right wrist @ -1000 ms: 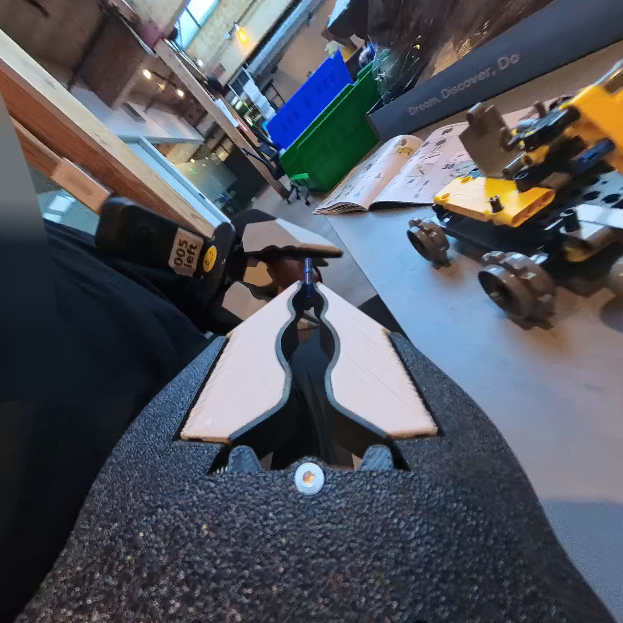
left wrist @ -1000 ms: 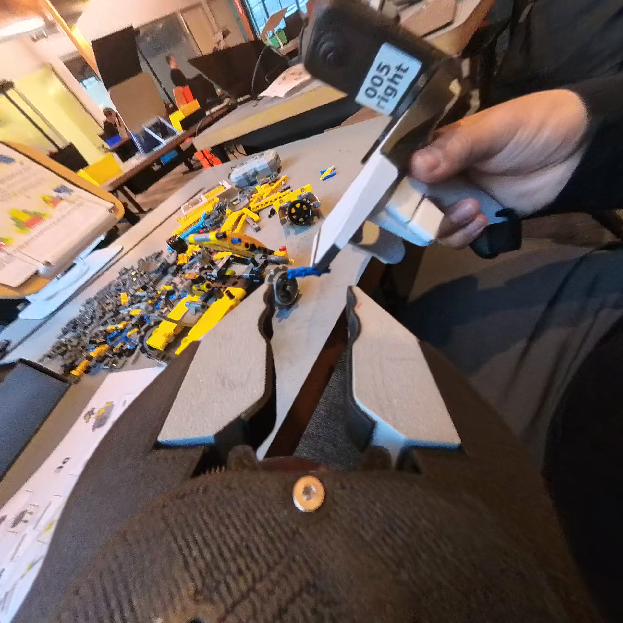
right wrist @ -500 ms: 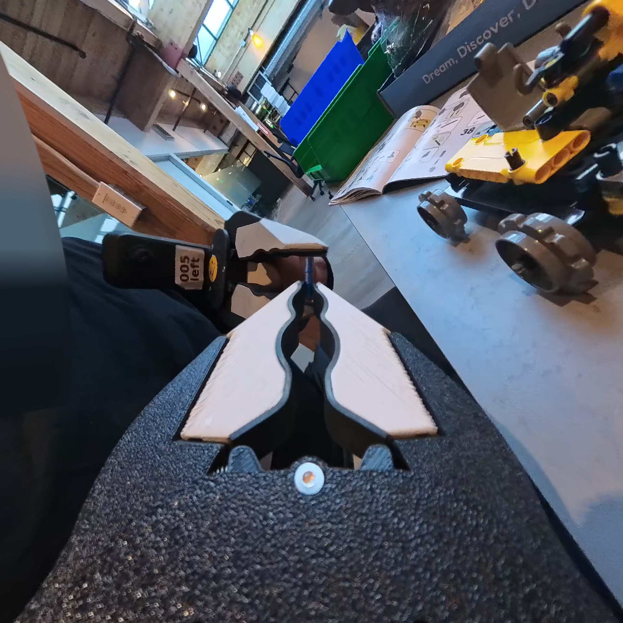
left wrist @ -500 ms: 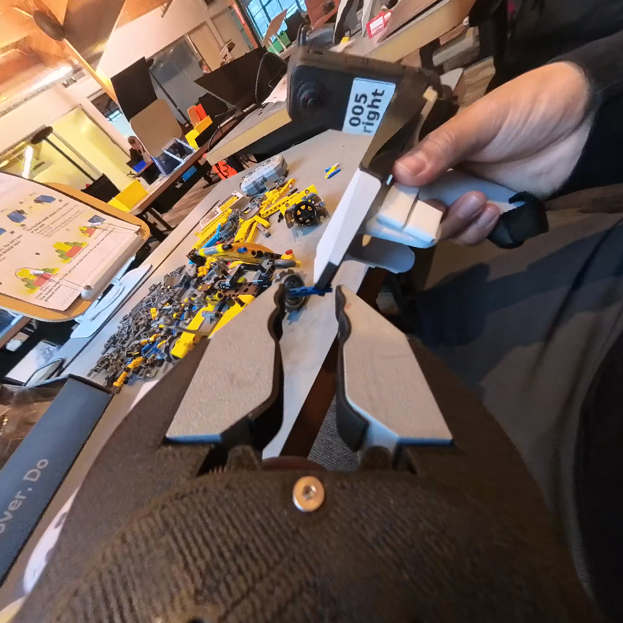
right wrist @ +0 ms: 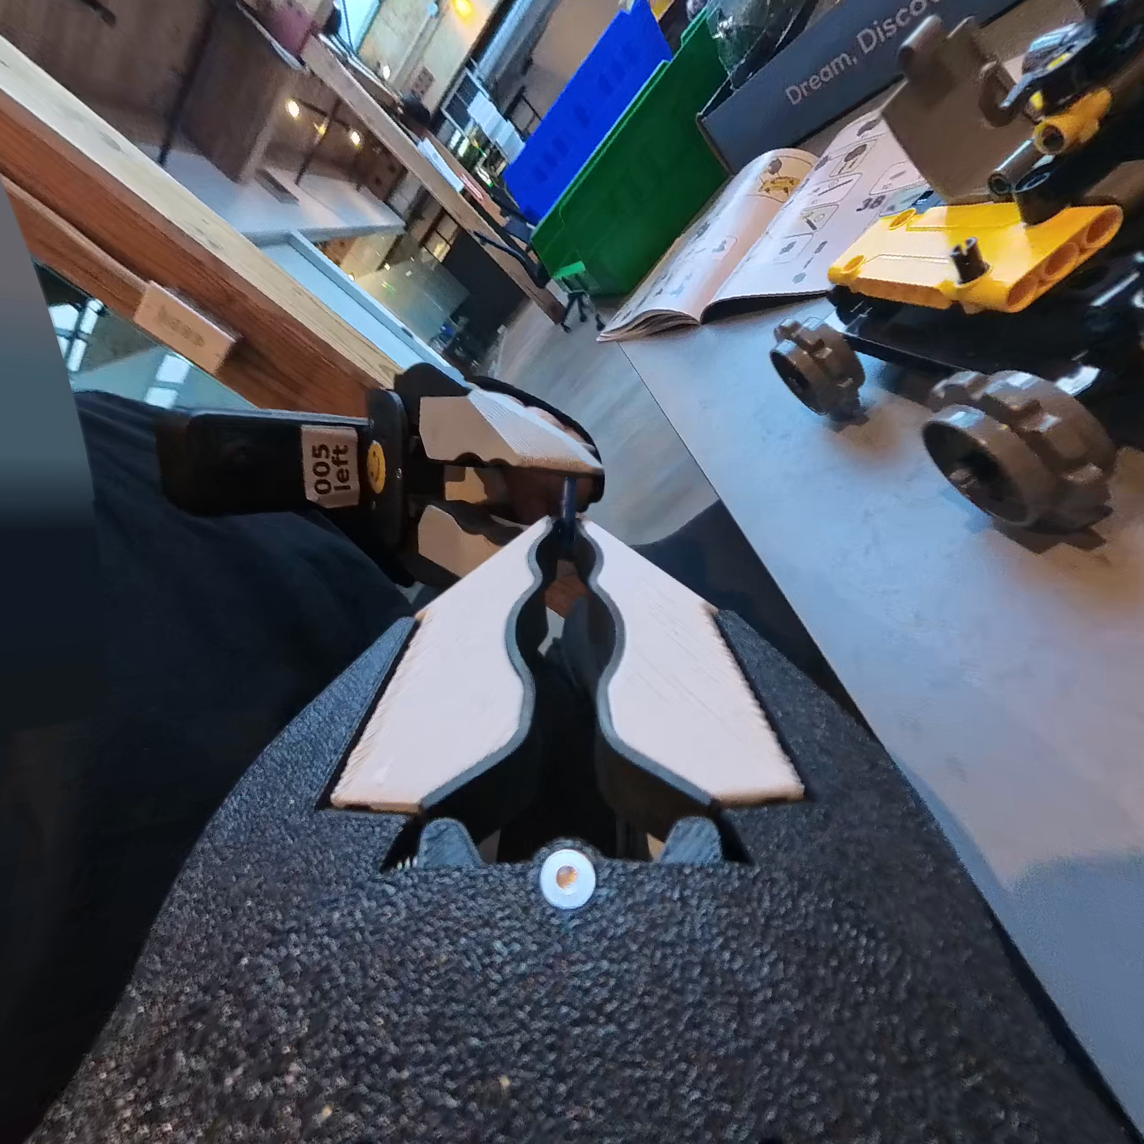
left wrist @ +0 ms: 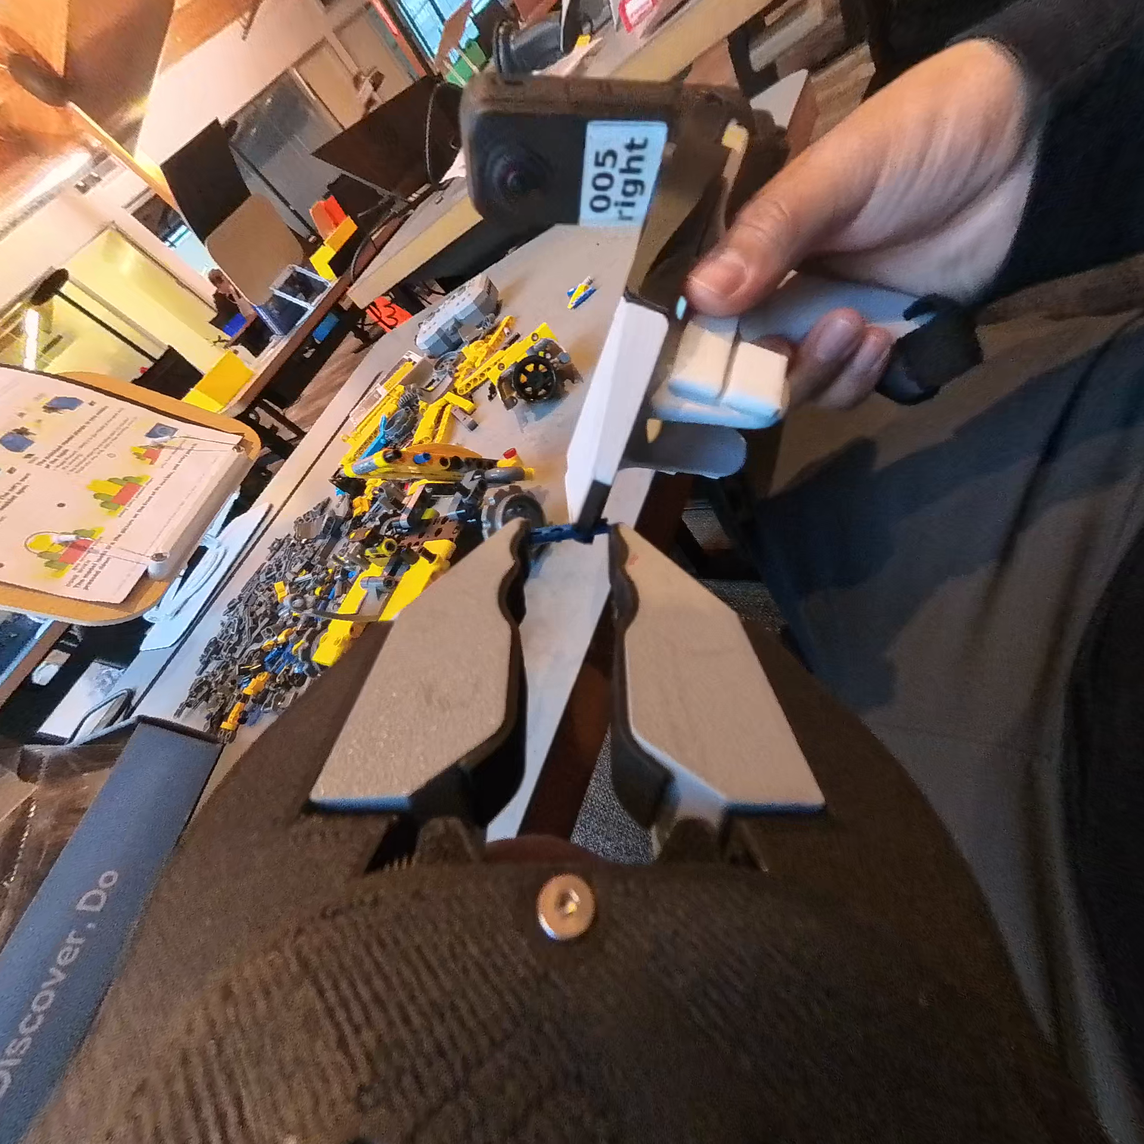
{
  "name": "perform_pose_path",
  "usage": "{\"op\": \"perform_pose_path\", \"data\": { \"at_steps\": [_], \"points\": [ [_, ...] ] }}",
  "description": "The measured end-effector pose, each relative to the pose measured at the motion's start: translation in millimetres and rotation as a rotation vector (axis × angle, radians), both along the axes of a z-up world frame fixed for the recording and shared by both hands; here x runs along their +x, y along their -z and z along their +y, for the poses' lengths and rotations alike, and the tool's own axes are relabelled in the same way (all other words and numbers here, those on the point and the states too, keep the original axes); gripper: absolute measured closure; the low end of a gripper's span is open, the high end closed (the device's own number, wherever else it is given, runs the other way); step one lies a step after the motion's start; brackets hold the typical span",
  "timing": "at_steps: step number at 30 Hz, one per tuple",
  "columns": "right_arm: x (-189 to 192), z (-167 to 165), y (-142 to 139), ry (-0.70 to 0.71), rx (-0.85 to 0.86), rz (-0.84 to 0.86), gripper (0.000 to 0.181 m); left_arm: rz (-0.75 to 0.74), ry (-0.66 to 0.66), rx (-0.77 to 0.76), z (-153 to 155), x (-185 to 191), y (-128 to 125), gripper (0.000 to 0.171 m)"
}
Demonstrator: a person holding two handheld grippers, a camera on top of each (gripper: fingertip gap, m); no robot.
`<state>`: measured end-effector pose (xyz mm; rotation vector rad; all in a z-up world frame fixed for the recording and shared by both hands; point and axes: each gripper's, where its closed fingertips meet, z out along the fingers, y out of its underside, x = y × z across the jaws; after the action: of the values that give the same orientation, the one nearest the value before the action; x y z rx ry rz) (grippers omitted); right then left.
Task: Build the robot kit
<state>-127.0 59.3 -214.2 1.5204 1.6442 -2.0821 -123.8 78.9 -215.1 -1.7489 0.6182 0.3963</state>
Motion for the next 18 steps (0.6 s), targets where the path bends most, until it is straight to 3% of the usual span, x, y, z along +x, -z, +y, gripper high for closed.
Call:
{"op": "perform_pose_path", "data": {
  "at_steps": [10, 18],
  "points": [
    [1, -6, 7, -0.009, 0.12, 0.008, 0.176, 0.07, 0.051, -0.027, -2, 7, 7, 0.148],
    [-5, 3, 2, 0.054, 0.107, 0.024, 0.177, -0.184, 0.031, -0.054, 0, -3, 5, 0.144]
  ]
}}
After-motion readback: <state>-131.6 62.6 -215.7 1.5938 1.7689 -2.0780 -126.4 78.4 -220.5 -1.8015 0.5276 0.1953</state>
